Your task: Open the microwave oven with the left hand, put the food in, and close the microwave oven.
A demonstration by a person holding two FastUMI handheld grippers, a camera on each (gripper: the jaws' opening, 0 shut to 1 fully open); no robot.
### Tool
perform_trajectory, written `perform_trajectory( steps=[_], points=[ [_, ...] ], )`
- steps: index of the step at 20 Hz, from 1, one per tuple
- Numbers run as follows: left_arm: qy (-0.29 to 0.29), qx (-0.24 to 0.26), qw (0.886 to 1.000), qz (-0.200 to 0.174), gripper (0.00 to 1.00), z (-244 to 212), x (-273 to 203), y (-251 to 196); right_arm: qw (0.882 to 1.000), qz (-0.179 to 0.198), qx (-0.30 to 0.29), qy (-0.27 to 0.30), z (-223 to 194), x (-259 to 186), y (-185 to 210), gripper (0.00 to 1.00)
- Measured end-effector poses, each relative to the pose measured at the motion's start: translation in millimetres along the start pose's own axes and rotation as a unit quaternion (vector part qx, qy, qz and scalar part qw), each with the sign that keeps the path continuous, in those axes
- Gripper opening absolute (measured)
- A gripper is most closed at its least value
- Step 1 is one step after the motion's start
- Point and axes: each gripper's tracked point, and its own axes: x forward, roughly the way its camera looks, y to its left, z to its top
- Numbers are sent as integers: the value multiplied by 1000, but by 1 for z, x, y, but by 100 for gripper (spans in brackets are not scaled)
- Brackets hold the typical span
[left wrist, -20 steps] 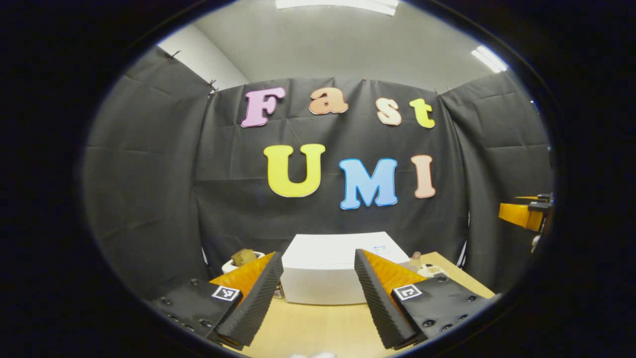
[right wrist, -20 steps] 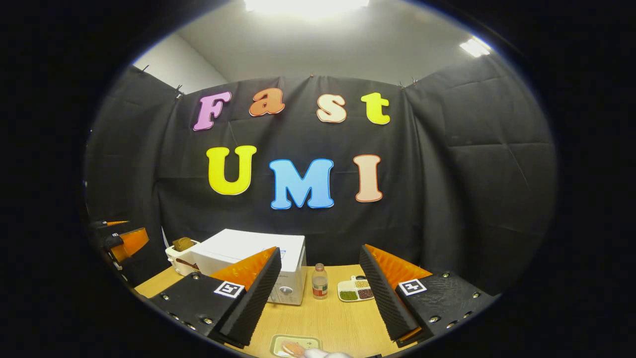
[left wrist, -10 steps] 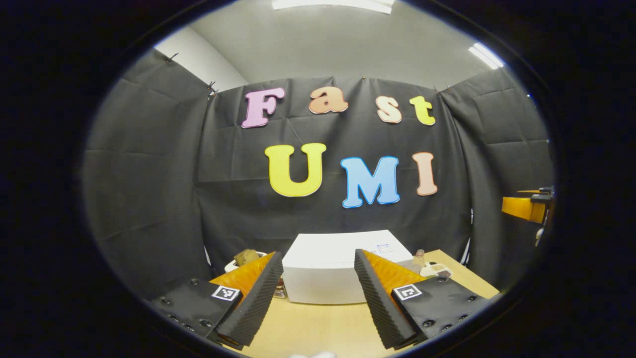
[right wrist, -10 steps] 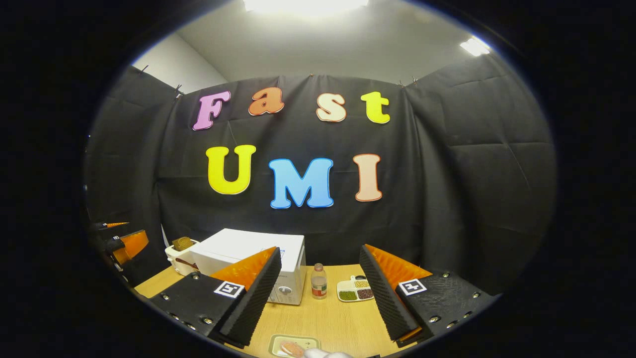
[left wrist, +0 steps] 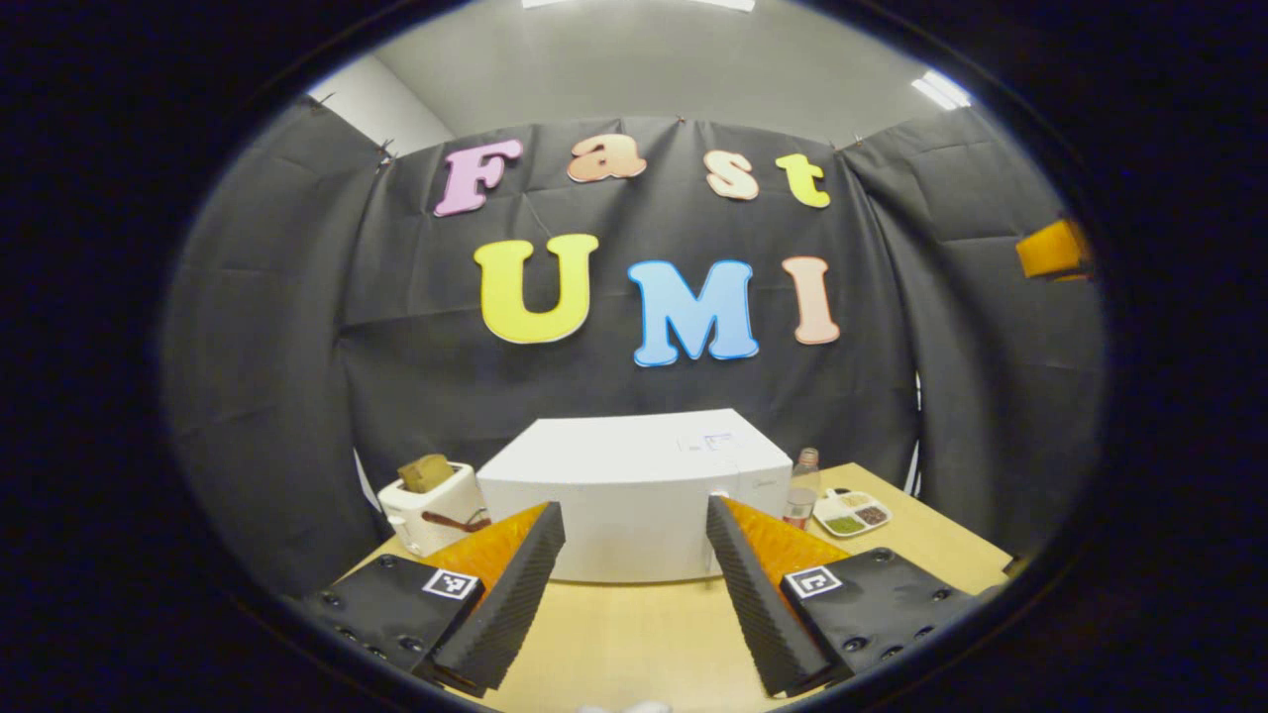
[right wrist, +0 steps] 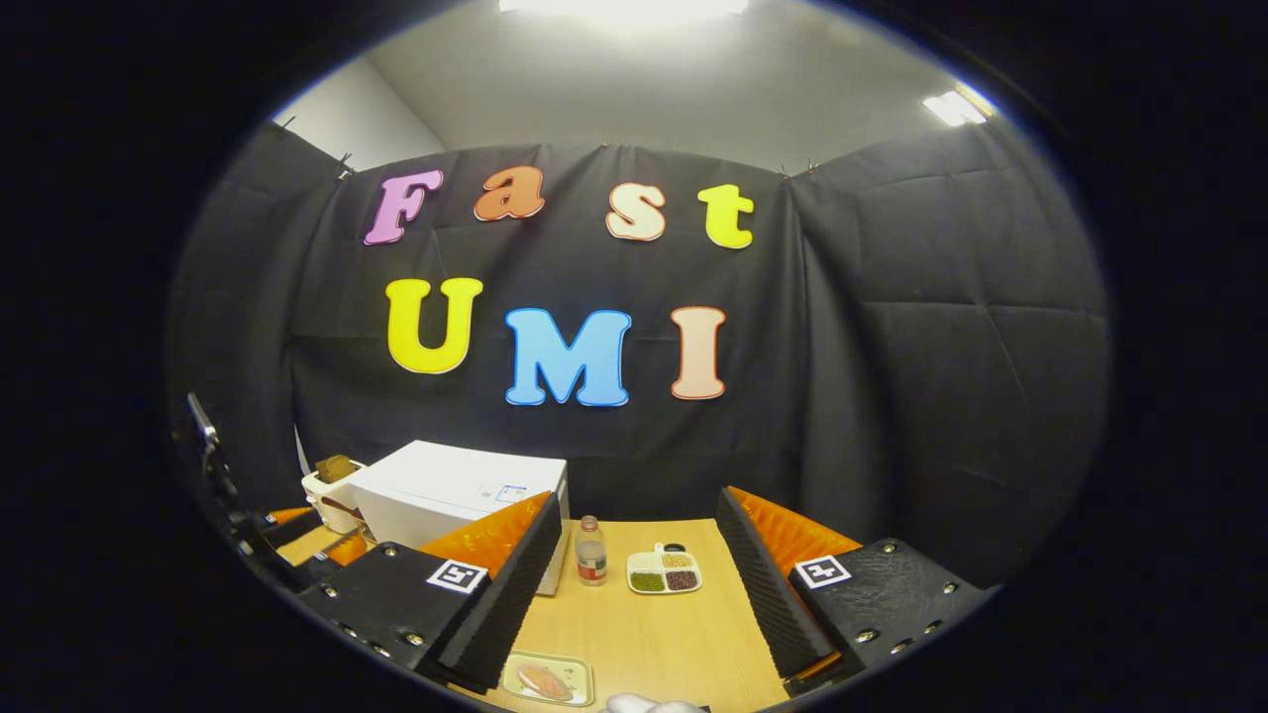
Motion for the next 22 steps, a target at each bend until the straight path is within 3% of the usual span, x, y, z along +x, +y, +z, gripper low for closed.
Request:
perform_trajectory(
  steps=[1,7,10,15,18,22],
  points=[
    [-1,1,1000,-11,94,-10,12,-15,1000,-8,-1,5,1,-1,-8,97],
    [15,0,999,-41,94,-64,88,-80,998,-56,-10,25,9,-9,-50,97],
    [30,-13,999,-35,99,-83,131,-86,996,-75,-26,35,7,-10,-63,97],
    [49,-21,998,-19,94,-110,199,-81,994,-94,-30,49,-6,-4,-72,97],
    [56,-24,998,-20,96,-120,217,-87,992,-105,-34,61,-14,-1,-78,97],
    [59,-25,998,-22,90,-124,225,-93,991,-111,-29,62,-18,-2,-82,95]
  ],
)
